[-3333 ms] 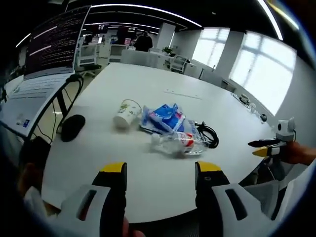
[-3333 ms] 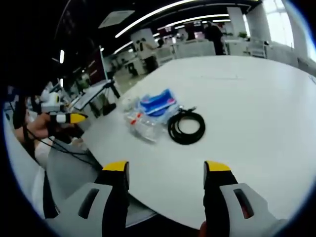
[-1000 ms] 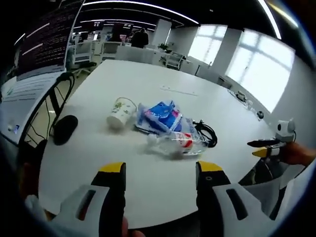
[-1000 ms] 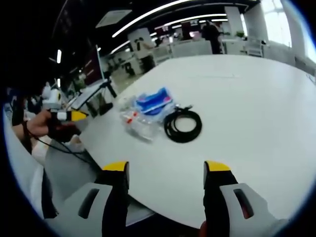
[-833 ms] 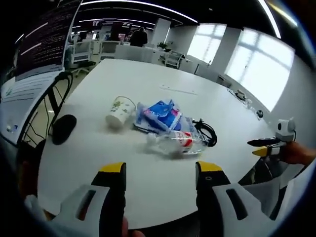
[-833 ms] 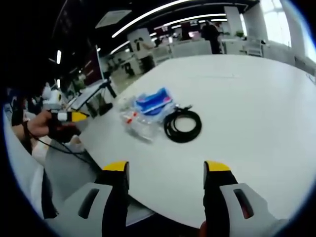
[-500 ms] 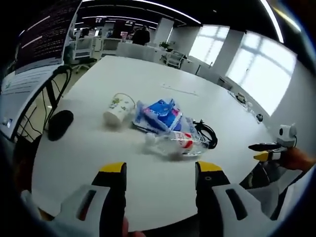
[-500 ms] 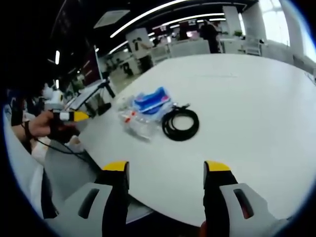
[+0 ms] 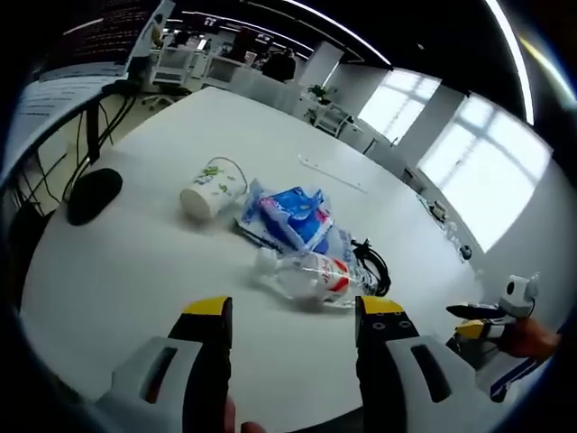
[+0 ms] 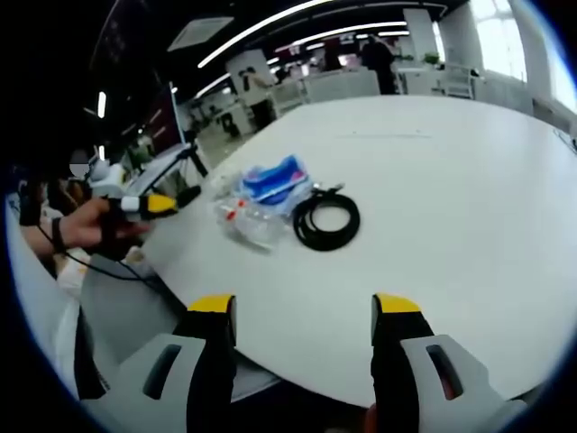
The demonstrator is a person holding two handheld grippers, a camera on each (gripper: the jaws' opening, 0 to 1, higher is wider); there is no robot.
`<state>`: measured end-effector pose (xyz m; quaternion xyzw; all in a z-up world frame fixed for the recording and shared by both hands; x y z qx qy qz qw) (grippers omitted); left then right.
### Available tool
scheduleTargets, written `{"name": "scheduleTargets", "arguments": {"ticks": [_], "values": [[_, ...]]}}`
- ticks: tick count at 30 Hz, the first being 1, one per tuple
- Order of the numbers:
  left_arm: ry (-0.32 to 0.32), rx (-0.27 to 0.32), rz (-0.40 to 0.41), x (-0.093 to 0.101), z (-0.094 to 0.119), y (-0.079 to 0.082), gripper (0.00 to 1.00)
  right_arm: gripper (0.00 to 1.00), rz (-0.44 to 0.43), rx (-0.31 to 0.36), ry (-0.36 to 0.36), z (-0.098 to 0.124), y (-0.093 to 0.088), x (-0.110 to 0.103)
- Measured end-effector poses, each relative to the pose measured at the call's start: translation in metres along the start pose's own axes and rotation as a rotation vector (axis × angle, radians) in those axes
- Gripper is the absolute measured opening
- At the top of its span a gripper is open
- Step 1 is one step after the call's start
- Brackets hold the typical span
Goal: Arrange the tabletop items into an orderly group along one side of the table until the central work area is clear of visible clutter.
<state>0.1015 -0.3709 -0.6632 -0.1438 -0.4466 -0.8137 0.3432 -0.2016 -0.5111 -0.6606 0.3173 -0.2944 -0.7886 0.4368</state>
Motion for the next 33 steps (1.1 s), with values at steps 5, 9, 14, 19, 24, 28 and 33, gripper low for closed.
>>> {"name": "scheduleTargets", "arguments": {"ticks": [5,9,14,19,24,28,33], "values": [[-0.004,0.020,0.093,-0.003,-0.010,0.001,0.54,0.59,0.000,-0.001,-0.001,0.001,0.000,0.000],[0.001,0.024,0.129,-0.005,-0.016,-0.001,0.53,0.59,-0.001,-0.002,-0.003,0.001,0.000,0.000],[0.007,0.026,0.184,-0.006,-0.027,-0.003,0.52,0.59,0.006,-0.006,0.001,-0.001,0.000,-0.001],[0.014,0.040,0.250,-0.007,-0.035,-0.001,0.51,0.59,0.013,-0.010,0.007,-0.003,0.001,-0.003],[0.024,0.036,0.273,-0.007,-0.044,-0.002,0.50,0.59,0.023,-0.017,0.011,-0.003,0.001,-0.004],[0.032,0.038,0.305,-0.009,-0.052,-0.003,0.50,0.59,0.028,-0.023,0.012,-0.003,0.001,-0.004],[0.055,0.039,0.341,-0.015,-0.060,-0.003,0.49,0.59,0.042,-0.037,0.012,-0.003,-0.001,-0.004]]}}
Point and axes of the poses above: the point that each gripper's makers call its tool centre point, and the gripper's own axes: z roughly backward along the fingers, x roughly to its right, y roughly out of its top, the point moved 3 cm from there along z, roughly backward along the fingers, and after that the axes turned 4 degrees about z, right-handed, at the moved point
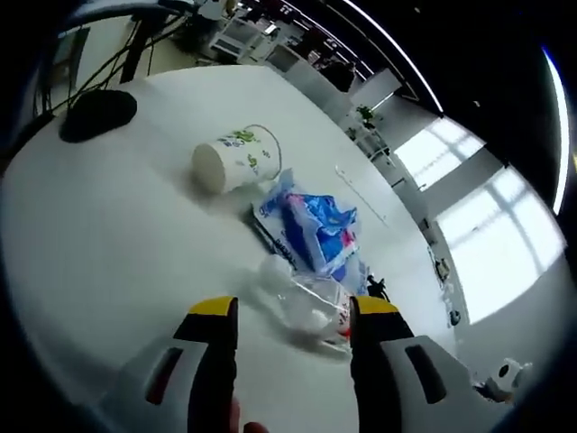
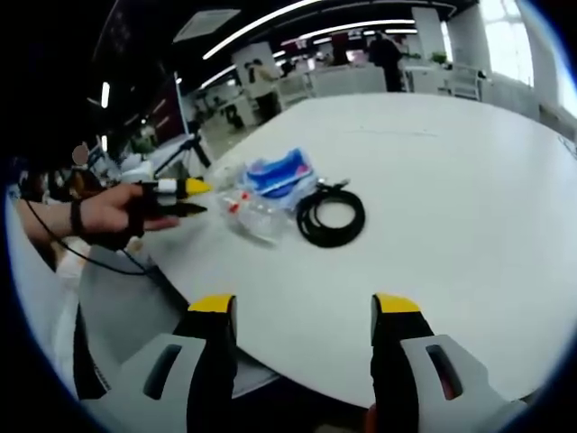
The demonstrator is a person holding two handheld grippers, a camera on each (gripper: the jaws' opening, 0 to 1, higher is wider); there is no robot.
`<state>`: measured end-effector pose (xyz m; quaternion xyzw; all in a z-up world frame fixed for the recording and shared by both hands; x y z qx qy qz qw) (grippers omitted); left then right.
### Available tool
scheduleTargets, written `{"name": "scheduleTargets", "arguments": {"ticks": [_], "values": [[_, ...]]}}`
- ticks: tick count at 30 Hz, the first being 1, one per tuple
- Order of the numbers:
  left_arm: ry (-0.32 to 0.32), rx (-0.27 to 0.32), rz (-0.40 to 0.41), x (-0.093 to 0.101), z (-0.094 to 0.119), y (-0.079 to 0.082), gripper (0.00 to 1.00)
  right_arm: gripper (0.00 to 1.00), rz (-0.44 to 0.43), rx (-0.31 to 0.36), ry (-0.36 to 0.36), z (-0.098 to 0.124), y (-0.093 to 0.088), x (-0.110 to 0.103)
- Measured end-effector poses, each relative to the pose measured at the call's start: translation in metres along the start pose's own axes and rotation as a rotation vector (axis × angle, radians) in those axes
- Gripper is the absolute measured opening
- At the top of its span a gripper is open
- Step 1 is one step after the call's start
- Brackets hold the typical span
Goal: Arrange the tabletop items into an orderly group along one side of the table until the central work area is clear of visible clutter.
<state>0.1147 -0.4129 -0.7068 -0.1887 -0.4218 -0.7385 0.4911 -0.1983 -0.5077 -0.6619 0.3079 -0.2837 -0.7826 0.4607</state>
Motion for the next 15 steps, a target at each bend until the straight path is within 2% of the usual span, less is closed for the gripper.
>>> {"name": "scheduleTargets", "arguments": {"ticks": [7,15], "values": [[0.018,0.011,0.059,-0.006,-0.011,0.004,0.44,0.59,0.003,-0.011,-0.001,0.001,-0.001,0.001],[0.022,0.017,0.160,-0.007,-0.022,0.000,0.41,0.59,0.006,-0.019,0.004,-0.001,0.001,0.002]]}}
Point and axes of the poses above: the point that each gripper's makers call its tool centre point, and the gripper's own axes: z roughly backward along the fingers, x roughly to its right, y roughly out of its top, the point moved 3 cm from there along z, roughly backward along the fingers, and after that the axes turned 4 degrees about z, right-handed, at the moved point
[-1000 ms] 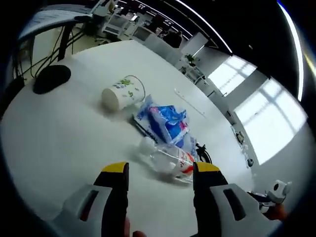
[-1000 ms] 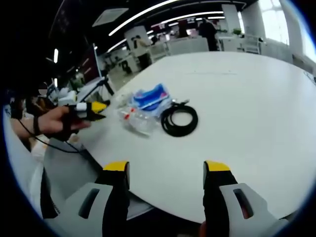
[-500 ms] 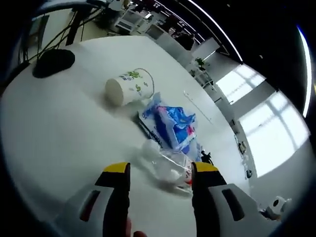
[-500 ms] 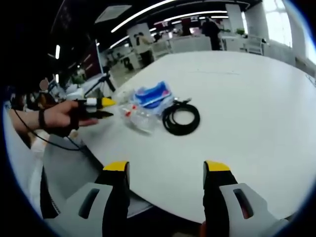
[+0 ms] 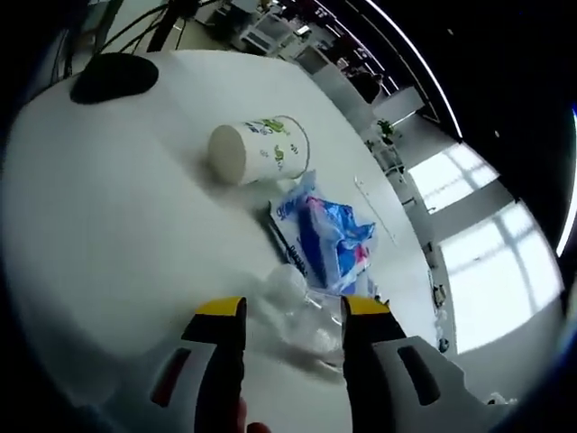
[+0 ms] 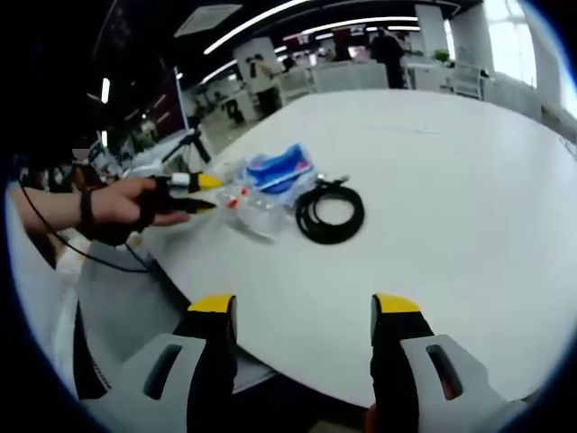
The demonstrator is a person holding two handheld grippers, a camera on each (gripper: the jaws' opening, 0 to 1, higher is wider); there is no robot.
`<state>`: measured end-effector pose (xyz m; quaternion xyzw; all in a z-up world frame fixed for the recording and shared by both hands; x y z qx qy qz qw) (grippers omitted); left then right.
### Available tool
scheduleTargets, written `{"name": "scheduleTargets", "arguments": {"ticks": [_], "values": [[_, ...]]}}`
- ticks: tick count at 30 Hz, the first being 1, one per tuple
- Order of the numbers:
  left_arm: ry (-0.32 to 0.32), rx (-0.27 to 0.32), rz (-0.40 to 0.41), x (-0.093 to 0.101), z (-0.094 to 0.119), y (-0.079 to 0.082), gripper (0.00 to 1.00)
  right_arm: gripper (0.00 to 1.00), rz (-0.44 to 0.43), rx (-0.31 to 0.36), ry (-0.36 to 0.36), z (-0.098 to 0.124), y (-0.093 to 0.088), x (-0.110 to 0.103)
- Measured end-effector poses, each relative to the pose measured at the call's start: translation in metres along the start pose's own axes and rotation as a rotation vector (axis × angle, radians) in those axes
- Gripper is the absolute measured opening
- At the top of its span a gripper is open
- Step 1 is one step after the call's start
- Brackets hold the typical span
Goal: Arrange the tabletop items into an orderly group along one side of the table until the central work area is clear of visible clutter.
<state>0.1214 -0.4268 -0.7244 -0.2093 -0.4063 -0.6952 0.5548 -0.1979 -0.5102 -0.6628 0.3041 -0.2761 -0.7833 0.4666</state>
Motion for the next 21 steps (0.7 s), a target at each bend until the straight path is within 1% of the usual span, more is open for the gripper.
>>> {"name": "scheduleTargets", "arguments": {"ticks": [6,8,9,10,12,14,20,21], "values": [[0.005,0.012,0.045,-0.001,-0.007,0.001,0.38,0.58,0.003,-0.005,0.003,-0.001,0.002,0.002],[0.002,0.037,0.147,-0.001,-0.010,0.002,0.37,0.58,0.004,-0.008,0.004,-0.001,0.002,0.002],[-0.001,0.045,0.174,-0.002,-0.011,0.003,0.36,0.58,0.004,-0.009,0.004,-0.001,0.002,0.003],[-0.003,0.039,0.168,-0.003,-0.013,0.002,0.36,0.58,0.004,-0.011,0.004,-0.001,0.001,0.003],[-0.002,0.034,0.144,0.001,-0.014,0.001,0.35,0.58,0.005,-0.013,0.003,-0.001,0.002,0.004],[-0.006,0.032,0.148,0.004,-0.013,0.000,0.34,0.58,0.002,-0.014,0.003,-0.001,0.001,0.005],[0.001,0.068,0.232,0.003,-0.013,0.000,0.27,0.58,0.001,-0.018,0.000,-0.001,0.001,0.006],[-0.005,0.079,0.278,0.004,-0.013,0.000,0.27,0.58,0.000,-0.017,-0.001,-0.001,0.001,0.007]]}}
Point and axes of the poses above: the point that each gripper's makers call its tool centre point, and the gripper's own axes: z roughly backward along the fingers, x roughly to its right, y roughly out of its top, the point moved 3 cm from there along z, roughly backward along the fingers, and after that the axes turned 4 degrees about z, right-handed, at the moved point
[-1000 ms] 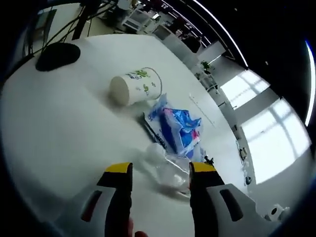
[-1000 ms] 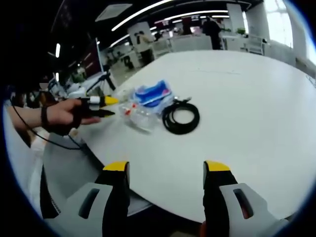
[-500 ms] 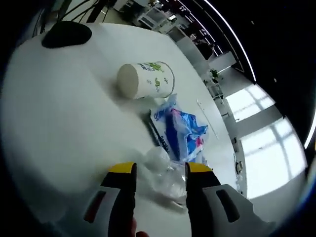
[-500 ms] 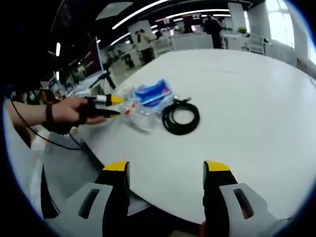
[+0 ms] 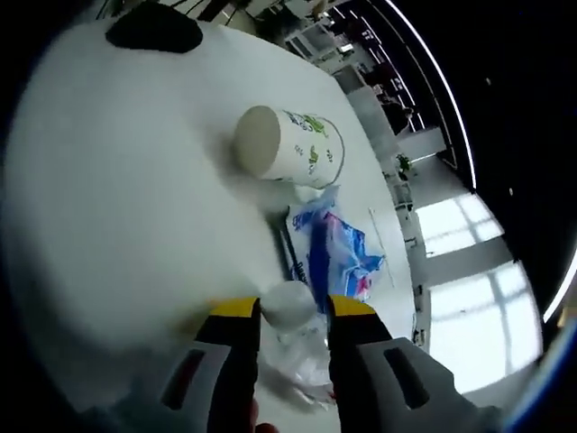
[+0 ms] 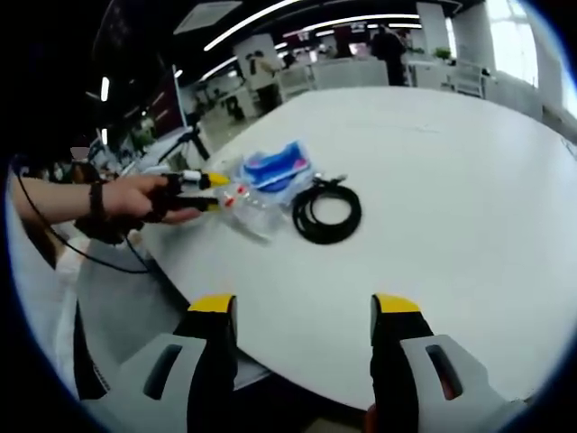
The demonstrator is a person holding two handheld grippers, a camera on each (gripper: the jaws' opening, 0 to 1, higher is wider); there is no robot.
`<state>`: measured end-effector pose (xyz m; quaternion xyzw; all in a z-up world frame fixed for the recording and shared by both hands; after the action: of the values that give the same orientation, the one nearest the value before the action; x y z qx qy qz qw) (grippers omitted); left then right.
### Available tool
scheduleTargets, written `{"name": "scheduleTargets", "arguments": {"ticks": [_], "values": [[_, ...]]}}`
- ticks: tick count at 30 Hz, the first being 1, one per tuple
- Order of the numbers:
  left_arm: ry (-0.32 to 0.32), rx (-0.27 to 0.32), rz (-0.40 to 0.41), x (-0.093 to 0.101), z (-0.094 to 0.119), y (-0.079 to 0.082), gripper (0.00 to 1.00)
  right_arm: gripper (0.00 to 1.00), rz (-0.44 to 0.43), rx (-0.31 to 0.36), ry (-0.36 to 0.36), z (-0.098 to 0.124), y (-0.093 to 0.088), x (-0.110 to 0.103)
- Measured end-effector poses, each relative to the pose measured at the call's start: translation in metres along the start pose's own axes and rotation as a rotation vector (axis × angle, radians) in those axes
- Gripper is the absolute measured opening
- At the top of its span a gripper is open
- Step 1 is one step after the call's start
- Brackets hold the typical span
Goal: Arrange the tabletop items into an orderly group along one side of the table until the central work area is clear of visible clutter.
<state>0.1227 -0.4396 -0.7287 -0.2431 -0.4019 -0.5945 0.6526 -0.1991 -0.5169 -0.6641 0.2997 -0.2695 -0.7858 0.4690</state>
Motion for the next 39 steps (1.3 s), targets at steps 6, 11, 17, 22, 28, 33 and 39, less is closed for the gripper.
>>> {"name": "scheduleTargets", "arguments": {"ticks": [6,11,17,22,28,33,39], "values": [[0.006,-0.009,-0.009,-0.001,0.000,-0.002,0.22,0.58,0.001,-0.003,-0.002,-0.001,0.000,0.002],[-0.008,-0.005,-0.039,0.004,0.004,-0.002,0.21,0.58,0.004,-0.002,-0.001,-0.001,0.002,0.002],[-0.026,0.008,-0.073,0.007,0.011,0.005,0.21,0.58,-0.001,0.011,-0.002,-0.003,0.004,0.002],[-0.030,0.021,-0.080,0.005,0.017,0.012,0.21,0.58,-0.002,0.011,0.009,-0.007,0.002,-0.002],[-0.035,0.044,-0.104,0.002,0.027,0.023,0.21,0.58,0.009,0.016,0.025,-0.011,0.007,-0.007],[-0.043,0.063,-0.144,0.003,0.036,0.032,0.21,0.58,0.021,0.026,0.034,-0.014,0.013,-0.009],[-0.052,0.074,-0.200,0.005,0.044,0.040,0.21,0.58,0.026,0.033,0.037,-0.015,0.015,-0.011]]}}
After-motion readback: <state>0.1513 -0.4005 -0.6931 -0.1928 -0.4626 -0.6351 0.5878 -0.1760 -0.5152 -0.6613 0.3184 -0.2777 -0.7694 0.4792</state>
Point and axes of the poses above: the point that each gripper's makers call its tool centre point, and the gripper's own axes: z roughly backward along the fingers, x roughly to its right, y roughly out of its top, the point moved 3 cm from there along z, roughly backward along the fingers, and after that the axes turned 4 degrees about z, right-handed, at the moved point
